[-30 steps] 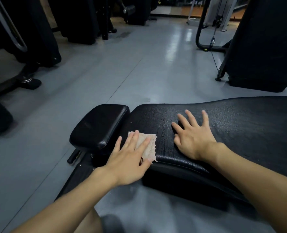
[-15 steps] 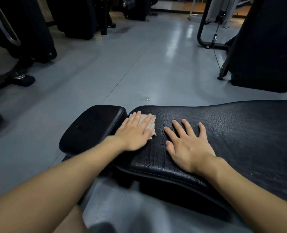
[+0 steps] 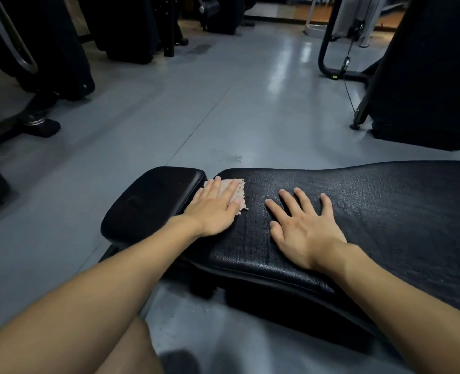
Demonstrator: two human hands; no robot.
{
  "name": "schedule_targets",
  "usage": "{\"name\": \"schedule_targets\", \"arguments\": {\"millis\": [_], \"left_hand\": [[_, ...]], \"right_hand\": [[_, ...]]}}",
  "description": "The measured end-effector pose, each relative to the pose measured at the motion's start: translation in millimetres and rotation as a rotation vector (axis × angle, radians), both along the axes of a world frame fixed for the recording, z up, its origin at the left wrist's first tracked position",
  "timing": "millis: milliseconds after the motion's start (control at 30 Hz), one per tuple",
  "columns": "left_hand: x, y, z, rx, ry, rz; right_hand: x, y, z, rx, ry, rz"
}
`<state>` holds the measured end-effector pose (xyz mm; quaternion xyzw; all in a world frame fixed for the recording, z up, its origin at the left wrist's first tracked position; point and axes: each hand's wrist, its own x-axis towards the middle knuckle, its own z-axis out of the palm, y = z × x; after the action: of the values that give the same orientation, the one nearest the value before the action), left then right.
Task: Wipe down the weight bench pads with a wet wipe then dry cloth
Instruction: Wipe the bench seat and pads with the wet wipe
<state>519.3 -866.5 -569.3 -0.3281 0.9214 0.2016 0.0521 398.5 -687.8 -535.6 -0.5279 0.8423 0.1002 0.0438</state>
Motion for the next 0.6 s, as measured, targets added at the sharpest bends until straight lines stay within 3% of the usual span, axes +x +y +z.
{"name": "schedule_targets", "arguments": {"millis": [333,600], "left_hand": [[105,78,-11,-0.015,0.068,0.004],[62,40,-6,-0.001,0.025,0.017]], "right_hand": [[4,4,0,-0.003,-0.011,-0.003],[2,2,-2,-0.009,-0.006,0.018]]}}
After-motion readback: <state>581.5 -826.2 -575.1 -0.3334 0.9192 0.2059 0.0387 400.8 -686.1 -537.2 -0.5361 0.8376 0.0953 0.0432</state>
